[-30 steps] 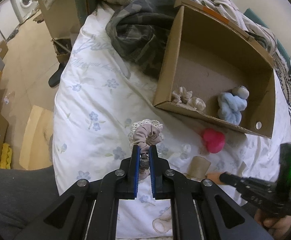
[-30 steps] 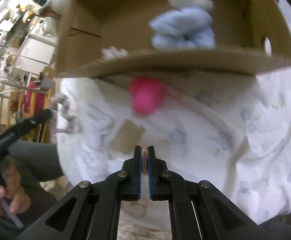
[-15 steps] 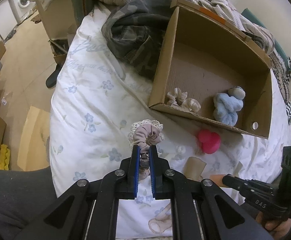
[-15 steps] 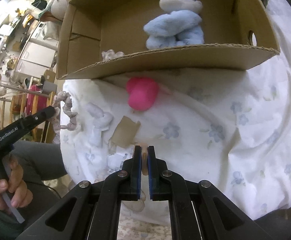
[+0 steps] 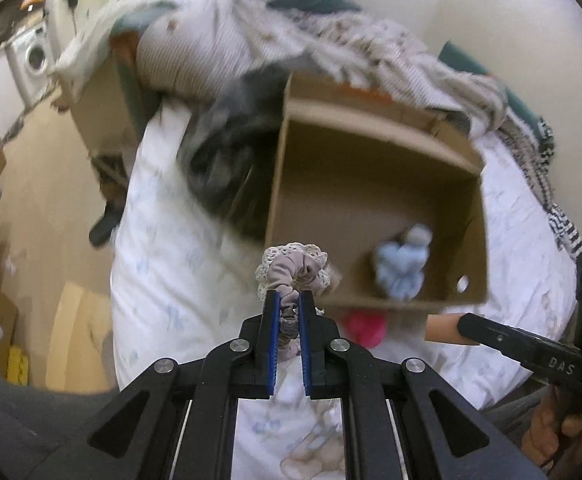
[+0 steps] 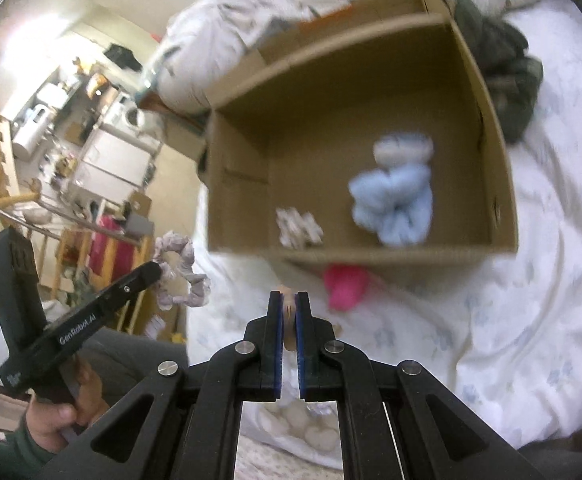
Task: Organize soft objects
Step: 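Carry the beige scrunchie over the box with the left tool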
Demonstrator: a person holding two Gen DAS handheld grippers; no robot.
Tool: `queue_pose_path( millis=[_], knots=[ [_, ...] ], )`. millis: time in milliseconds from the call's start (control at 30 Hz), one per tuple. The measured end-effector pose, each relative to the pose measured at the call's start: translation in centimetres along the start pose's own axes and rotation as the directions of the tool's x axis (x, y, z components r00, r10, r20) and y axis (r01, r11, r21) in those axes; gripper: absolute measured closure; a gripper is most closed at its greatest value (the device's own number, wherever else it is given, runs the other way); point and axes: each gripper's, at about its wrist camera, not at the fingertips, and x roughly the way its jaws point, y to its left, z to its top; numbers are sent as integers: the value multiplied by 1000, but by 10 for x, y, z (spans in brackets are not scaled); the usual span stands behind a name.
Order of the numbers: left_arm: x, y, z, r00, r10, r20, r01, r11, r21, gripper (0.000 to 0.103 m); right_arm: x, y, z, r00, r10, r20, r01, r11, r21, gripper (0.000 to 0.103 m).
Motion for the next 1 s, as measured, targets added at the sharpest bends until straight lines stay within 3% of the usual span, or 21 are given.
queue_pose_path(
  millis=[233,467,633,1000],
  knots=[
    [-11,-22,55,996,-9,86,4,999,54,94,-22,6,43,996,4,89,-1,999,-32,96],
    [24,-32,86,995,-4,97,-2,998,70,94,-15,-22,68,988,-16,151,16,1000,3,96],
    [62,-35,83,998,-17,69,12,997,76,94,6,-40,65,991,-59,120,53,997,53,96],
    [108,-39,62,1000,-15,-7,15,993,117,94,42,-45,66,994,-109,34,108,994,9,96]
  ],
)
